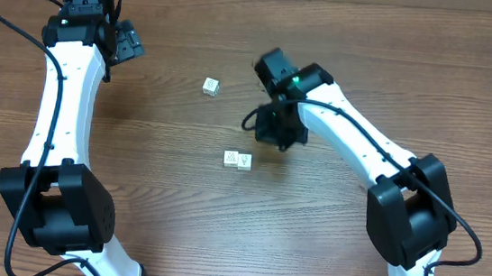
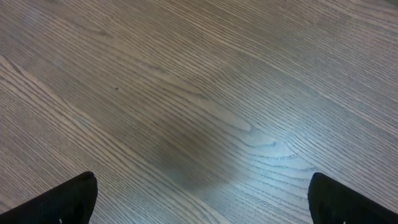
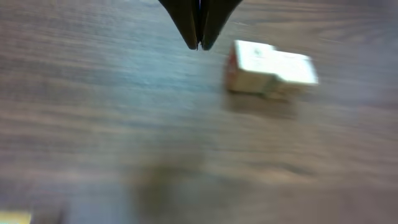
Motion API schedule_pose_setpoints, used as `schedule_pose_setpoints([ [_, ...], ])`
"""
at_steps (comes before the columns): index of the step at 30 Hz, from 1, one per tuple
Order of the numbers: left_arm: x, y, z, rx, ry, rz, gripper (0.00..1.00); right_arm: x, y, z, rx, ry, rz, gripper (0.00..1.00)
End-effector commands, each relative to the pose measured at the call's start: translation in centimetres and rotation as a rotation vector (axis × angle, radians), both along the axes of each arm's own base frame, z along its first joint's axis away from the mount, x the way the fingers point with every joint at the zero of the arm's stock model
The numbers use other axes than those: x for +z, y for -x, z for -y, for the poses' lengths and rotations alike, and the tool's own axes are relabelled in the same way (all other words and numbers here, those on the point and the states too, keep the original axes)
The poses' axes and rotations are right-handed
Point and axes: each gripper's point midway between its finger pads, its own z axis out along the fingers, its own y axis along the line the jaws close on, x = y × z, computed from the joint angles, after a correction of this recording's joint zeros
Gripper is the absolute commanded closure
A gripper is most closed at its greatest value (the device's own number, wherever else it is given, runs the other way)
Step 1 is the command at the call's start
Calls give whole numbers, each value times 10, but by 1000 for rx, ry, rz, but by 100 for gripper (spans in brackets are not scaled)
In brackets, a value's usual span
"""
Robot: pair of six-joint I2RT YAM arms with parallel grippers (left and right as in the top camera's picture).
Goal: Flip 5 blocks
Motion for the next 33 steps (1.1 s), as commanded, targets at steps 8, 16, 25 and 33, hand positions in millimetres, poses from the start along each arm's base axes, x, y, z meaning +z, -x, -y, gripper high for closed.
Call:
schedule_pose_setpoints([
  [8, 14, -1, -4, 28, -6, 39, 0, -18, 52, -15, 297, 99, -11, 96],
  [16, 14, -1, -4, 29, -6, 39, 0, -27, 67, -34, 373, 125, 44, 96],
  [25, 14, -1, -4, 29, -6, 39, 0, -53, 65, -40, 374, 104, 102, 96],
  [33, 14, -1, -4, 29, -6, 39, 0, -56, 61, -43, 372, 92, 128, 96],
])
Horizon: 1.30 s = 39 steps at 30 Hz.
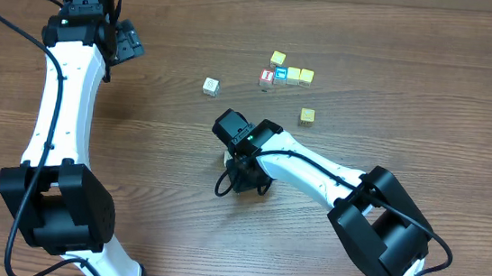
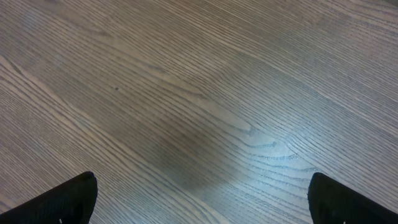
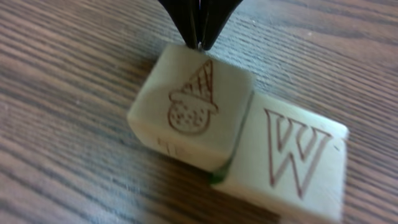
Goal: Flip 5 blocks
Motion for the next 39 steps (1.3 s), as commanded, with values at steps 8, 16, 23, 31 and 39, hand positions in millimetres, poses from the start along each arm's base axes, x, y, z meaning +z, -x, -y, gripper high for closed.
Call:
schedule_pose_setpoints([
  [8, 14, -1, -4, 28, -6, 39, 0, 3, -6, -3, 0, -15, 34, 96],
  [16, 14, -1, -4, 28, -6, 39, 0, 3, -8, -5, -1, -24, 41, 96],
  [23, 14, -1, -4, 29, -6, 39, 0, 4, -9, -7, -5, -30, 47, 96],
  [31, 14, -1, -4, 28, -6, 39, 0, 4, -11, -9, -4, -38, 54, 96],
  [39, 14, -1, -4, 29, -6, 39, 0, 4, -12, -10, -5, -44, 58, 96],
])
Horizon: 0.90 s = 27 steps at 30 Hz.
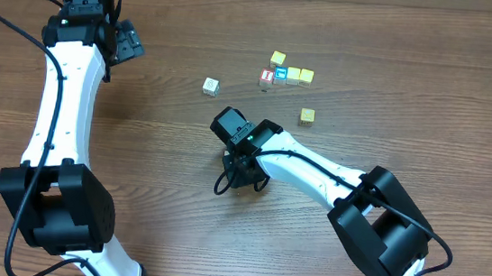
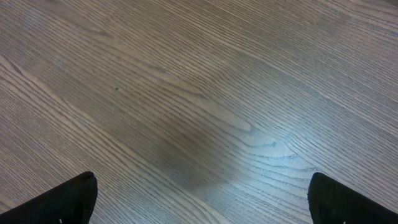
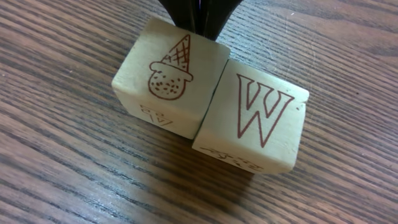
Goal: Flip 5 blocks
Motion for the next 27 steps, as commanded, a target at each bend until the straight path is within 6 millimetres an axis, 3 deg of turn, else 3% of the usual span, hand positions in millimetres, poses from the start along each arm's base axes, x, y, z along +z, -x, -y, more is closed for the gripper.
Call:
schedule_pose_setpoints([
  [1, 14, -1, -4, 29, -6, 40, 0, 3, -1, 0, -4, -2, 13, 96],
  [12, 14, -1, -4, 29, -6, 39, 0, 3, -1, -1, -3, -8, 12, 96],
  [16, 14, -1, -4, 29, -6, 40, 0, 10, 6, -10, 13, -59, -31, 96],
  [18, 14, -1, -4, 29, -6, 40, 0, 27, 6, -18, 18, -108, -44, 96],
  [21, 14, -1, -4, 29, -6, 39, 0, 68, -5, -26, 7, -205, -27, 96],
  [24, 14, -1, -4, 29, -6, 39, 0, 114, -29, -17, -38, -269, 36, 95],
  [26, 14, -1, -4, 29, -6, 39, 0, 141, -48, 0, -90, -296, 74, 72],
  [27, 14, -1, -4, 28, -6, 39, 0, 150, -57, 10, -118, -301, 89, 67],
])
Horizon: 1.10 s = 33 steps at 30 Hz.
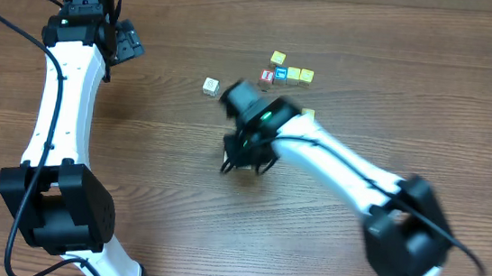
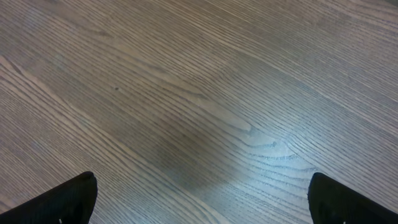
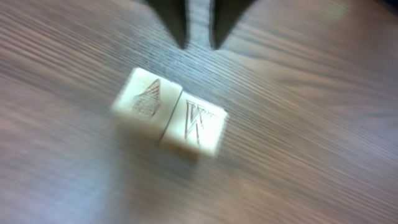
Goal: Flip 5 blocks
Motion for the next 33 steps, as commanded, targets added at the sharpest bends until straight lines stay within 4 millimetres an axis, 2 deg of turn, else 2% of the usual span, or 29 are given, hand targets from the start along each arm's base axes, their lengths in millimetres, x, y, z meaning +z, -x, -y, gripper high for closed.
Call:
schedule_pose_setpoints([
  [1, 14, -1, -4, 29, -6, 39, 0, 77, -45, 28, -107, -117, 129, 64],
  [3, 14, -1, -4, 29, -6, 39, 0, 81, -63, 53, -177, -108, 133, 53],
  [4, 14, -1, -4, 28, -7, 40, 0, 81, -71, 65, -208, -103, 131, 44],
  [7, 14, -1, -4, 29, -6, 39, 1, 72, -91, 100, -297, -71, 122, 26],
  [10, 14, -1, -4, 29, -6, 40, 0, 57, -105, 123, -354, -24, 120, 17],
  [15, 14, -1, -4, 29, -6, 39, 0, 27, -110, 130, -287, 47, 102, 16],
  [17, 14, -1, -4, 29, -6, 39, 0, 14, -112, 132, -290, 77, 89, 20],
  [22, 14, -1, -4, 28, -6, 39, 0, -18, -122, 143, -310, 172, 90, 21],
  [24, 14, -1, -4, 29, -6, 39, 0, -28, -125, 142, -310, 174, 85, 28],
  [28, 14, -1, -4, 29, -6, 39, 0, -37, -133, 143, -315, 188, 102, 38],
  [31, 14, -1, -4, 29, -6, 39, 0, -42, -136, 144, -319, 200, 112, 38],
  [33, 14, -1, -4, 29, -6, 39, 0, -46, -136, 144, -318, 204, 106, 42],
])
